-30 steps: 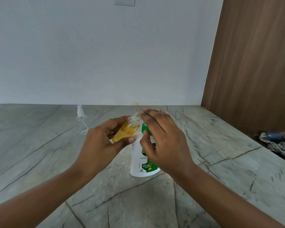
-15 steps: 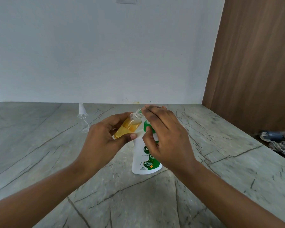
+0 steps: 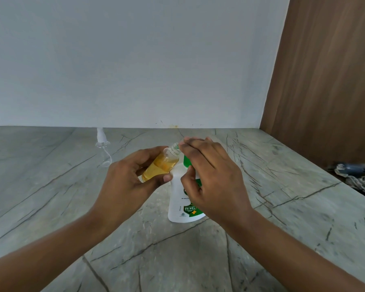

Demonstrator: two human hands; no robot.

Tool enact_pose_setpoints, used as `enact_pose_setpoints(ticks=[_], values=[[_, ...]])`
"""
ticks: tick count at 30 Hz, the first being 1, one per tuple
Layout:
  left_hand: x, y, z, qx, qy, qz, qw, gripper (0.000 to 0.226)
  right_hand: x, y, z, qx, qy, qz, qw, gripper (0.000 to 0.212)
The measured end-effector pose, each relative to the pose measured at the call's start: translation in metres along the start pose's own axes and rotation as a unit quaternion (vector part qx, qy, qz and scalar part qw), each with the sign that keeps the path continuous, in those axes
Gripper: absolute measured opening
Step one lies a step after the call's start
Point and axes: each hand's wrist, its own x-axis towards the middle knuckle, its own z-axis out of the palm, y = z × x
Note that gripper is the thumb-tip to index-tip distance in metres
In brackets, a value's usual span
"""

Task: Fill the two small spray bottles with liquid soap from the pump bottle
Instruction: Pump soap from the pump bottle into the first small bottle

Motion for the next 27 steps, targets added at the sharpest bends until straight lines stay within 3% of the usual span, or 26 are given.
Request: enact_pose_setpoints(ticks=[16, 27], values=[[0.004, 0.006, -0.001, -0.015, 0.014, -0.003, 1.0, 0.051, 0.009, -0.001, -0.008, -0.035, -0.027, 0.012, 0.999, 0.042], [0.007, 0.008, -0.001, -0.024, 0.017, -0.005, 1.0, 0.05, 0.008, 0.002, -0.006, 0.012, -0.007, 0.012, 1.0, 0.041]])
